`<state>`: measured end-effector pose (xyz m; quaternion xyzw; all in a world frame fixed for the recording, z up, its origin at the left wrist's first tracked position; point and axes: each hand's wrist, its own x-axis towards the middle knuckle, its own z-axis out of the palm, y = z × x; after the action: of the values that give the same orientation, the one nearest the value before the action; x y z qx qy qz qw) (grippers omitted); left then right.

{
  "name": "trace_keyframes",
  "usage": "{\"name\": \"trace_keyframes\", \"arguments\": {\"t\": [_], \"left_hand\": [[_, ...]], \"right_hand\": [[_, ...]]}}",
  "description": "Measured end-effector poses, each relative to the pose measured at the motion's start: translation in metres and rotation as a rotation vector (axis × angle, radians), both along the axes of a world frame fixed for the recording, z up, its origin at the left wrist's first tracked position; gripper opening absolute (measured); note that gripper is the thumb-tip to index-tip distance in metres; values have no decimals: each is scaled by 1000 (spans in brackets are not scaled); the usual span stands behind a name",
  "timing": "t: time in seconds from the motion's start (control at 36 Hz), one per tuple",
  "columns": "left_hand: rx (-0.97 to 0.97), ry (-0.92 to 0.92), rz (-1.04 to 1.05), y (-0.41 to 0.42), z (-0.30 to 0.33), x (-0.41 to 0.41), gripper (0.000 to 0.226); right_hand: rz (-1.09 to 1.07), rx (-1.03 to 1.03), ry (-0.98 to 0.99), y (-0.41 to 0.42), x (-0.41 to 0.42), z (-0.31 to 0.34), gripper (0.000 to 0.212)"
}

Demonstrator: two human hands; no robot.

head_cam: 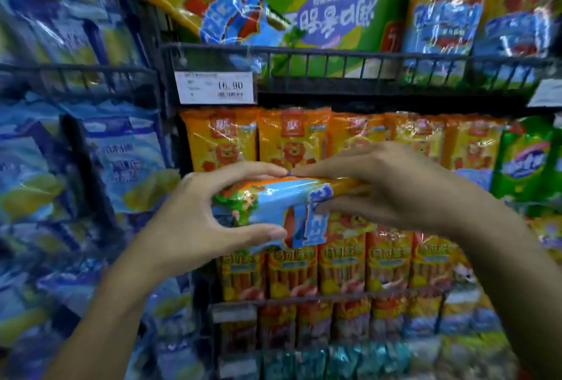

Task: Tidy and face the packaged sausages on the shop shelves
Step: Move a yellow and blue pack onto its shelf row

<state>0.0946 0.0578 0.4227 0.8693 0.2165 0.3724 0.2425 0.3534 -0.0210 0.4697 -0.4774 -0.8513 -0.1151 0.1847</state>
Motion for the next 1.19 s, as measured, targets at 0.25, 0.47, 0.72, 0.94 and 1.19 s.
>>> {"name": "trace_keyframes", "arguments": {"t": [0.25,0.47,0.72,0.94,1.19], "left_hand": [[-124,-221,145,-10,-54,9,45],[-390,-505,217,-22,-89,28,35],[-859,-792,322,-43,-120,54,42],[-1054,-937,273,-56,-135,66,59],[-1072,-547,26,-41,-147,35,74]], "right_hand": [[6,109,182,-1,-7,-34,47],[-143,603,642,-30,-15,-90,41],[-300,133,1657,-30,-63,-181,71],[-99,-199,1771,-20,-66,-171,32],[-183,-198,1869,-29,-62,-170,22]]}}
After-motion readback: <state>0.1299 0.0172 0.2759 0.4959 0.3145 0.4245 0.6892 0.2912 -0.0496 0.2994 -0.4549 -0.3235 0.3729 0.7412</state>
